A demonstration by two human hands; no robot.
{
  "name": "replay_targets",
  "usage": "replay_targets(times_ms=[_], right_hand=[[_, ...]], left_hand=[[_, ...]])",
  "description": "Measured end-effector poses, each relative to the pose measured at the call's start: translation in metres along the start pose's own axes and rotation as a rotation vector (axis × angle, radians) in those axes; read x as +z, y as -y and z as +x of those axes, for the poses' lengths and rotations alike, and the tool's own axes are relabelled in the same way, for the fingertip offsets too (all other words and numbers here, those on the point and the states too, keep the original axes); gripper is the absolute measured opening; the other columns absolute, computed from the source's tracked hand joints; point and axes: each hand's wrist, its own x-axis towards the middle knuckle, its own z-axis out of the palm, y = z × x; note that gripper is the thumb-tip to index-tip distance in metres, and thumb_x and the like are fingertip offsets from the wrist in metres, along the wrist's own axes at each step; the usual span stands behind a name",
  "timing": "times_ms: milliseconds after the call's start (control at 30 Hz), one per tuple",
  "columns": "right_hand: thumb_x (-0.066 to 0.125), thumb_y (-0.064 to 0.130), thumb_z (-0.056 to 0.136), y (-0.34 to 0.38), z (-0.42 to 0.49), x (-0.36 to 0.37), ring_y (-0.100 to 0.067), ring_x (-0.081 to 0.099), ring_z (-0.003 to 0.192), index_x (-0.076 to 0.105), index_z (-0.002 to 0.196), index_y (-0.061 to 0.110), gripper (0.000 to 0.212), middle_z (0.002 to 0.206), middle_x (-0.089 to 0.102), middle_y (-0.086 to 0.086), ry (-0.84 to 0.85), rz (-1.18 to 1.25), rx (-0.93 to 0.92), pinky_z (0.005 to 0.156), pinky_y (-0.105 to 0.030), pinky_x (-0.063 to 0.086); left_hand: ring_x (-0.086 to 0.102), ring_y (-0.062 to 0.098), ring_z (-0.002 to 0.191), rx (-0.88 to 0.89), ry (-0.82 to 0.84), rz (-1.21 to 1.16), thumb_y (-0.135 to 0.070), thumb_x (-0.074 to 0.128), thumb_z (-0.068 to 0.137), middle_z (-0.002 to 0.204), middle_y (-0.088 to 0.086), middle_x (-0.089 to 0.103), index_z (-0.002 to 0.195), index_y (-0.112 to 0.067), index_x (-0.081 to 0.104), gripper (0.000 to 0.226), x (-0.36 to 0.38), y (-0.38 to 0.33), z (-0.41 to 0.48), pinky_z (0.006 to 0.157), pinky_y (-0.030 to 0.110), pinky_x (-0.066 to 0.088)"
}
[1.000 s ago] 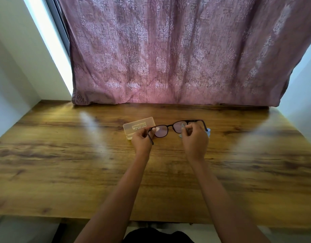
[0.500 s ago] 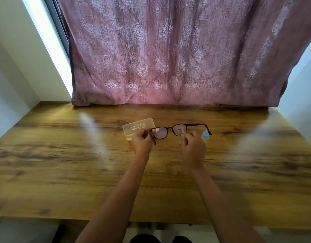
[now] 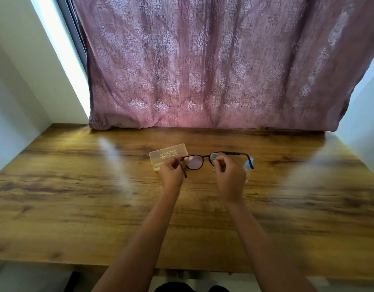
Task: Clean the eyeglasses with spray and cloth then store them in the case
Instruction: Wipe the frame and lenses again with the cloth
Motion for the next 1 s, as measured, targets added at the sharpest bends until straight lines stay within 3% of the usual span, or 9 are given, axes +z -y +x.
replay_targets(times_ms=[100,267,467,667,800,1000], right_hand=[[0.061,0.009,0.085,0.001,-0.011,0.005,-0.019,0.062,0.078,0.067,0.098,0.005,0.015,0.089,0.067,-0.007,0.037,-0.023,-0.065,0.065,-0.033,0.055],[0.063,0.007,0.083,-0.012,-0.016,-0.001,-0.019,0.059,0.077,0.066,0.106,0.004,0.024,0.089,0.064,-0.008,0.043,-0.093,-0.077,0.063,-0.026,0.049],[0.058,0.009,0.086,-0.006,-0.003,0.008,-0.025,0.058,0.081,0.063,0.112,0.005,0.026,0.093,0.061,-0.009,0.067,-0.069,-0.080,0.066,-0.041,0.052],[0.062,0.005,0.084,-0.012,-0.020,0.004,-0.019,0.056,0.072,0.066,0.104,0.001,0.021,0.083,0.058,-0.006,0.110,-0.078,-0.156,0.057,-0.024,0.044],[0.061,0.003,0.084,-0.018,-0.010,0.002,-0.021,0.057,0.070,0.065,0.109,0.005,0.025,0.086,0.060,-0.007,0.065,-0.112,-0.082,0.054,-0.027,0.047],[0.057,0.007,0.088,0.001,-0.006,0.010,-0.022,0.055,0.075,0.062,0.114,0.003,0.027,0.088,0.057,-0.009,0.119,-0.065,-0.148,0.060,-0.036,0.052]], left_hand=[[0.063,0.025,0.087,0.015,-0.006,-0.006,-0.013,0.070,0.079,0.089,0.011,0.068,0.092,-0.009,0.069,0.013,-0.002,-0.001,-0.001,0.081,0.041,0.053],[0.062,0.021,0.085,0.002,-0.022,0.000,-0.012,0.070,0.079,0.085,0.007,0.068,0.093,-0.008,0.069,0.014,-0.005,-0.002,-0.001,0.078,0.037,0.052],[0.061,0.020,0.080,0.031,0.005,-0.009,-0.013,0.069,0.081,0.080,0.004,0.067,0.090,-0.009,0.069,0.010,-0.005,-0.004,-0.002,0.074,0.036,0.051],[0.060,0.011,0.076,0.057,-0.005,-0.013,-0.010,0.066,0.082,0.081,0.003,0.066,0.093,-0.005,0.067,0.012,-0.008,-0.004,0.000,0.064,0.017,0.048],[0.060,0.013,0.076,0.031,0.000,-0.023,-0.010,0.068,0.081,0.079,0.000,0.066,0.093,-0.005,0.068,0.014,-0.007,-0.004,0.001,0.069,0.026,0.049],[0.059,0.015,0.075,0.058,0.014,-0.039,-0.007,0.065,0.083,0.075,-0.001,0.064,0.087,-0.008,0.066,0.005,-0.003,-0.009,0.000,0.073,0.032,0.047]])
